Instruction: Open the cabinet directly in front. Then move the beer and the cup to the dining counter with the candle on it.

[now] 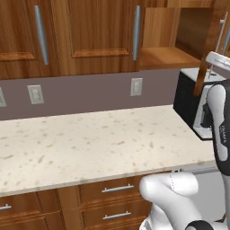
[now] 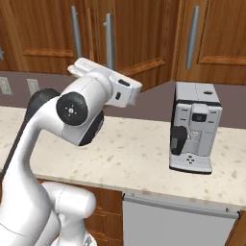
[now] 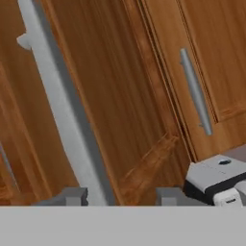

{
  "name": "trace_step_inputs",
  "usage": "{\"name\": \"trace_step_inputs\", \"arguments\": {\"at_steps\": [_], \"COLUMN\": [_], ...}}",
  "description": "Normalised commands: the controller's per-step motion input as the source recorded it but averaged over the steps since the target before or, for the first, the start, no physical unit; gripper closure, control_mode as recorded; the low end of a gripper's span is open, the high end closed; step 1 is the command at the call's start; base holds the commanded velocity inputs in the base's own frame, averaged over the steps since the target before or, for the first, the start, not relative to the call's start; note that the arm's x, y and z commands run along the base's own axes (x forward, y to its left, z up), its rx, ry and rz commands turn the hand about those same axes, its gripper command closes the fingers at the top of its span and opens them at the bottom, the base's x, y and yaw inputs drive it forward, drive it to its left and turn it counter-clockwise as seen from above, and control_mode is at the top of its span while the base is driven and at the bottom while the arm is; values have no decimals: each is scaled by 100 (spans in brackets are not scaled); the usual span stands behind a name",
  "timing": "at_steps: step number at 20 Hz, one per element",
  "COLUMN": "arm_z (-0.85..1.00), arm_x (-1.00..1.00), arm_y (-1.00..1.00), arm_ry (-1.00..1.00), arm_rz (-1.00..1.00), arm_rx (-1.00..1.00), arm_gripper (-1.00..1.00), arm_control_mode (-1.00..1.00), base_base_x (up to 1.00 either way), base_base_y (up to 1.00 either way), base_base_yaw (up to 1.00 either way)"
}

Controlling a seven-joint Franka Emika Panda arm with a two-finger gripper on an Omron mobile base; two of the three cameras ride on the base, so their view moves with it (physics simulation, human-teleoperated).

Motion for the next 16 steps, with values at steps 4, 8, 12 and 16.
{"name": "trace_step_inputs", "arguments": {"at_steps": [4,8,12,16], "arm_z": [-5,0,0,0], "arm_x": [-100,-71,-19,0], "arm_y": [-17,31,97,99], "arm_ry": [-8,-7,-2,5], "arm_rz": [0,-7,-18,-23], "arm_rx": [0,-10,-30,-32], "arm_gripper": [-100,-100,-100,-100], "arm_control_mode": [-100,-100,-100,-100], "base_base_x": [0,0,0,0], "base_base_y": [0,0,0,0], "base_base_yaw": [0,0,0,0]}}
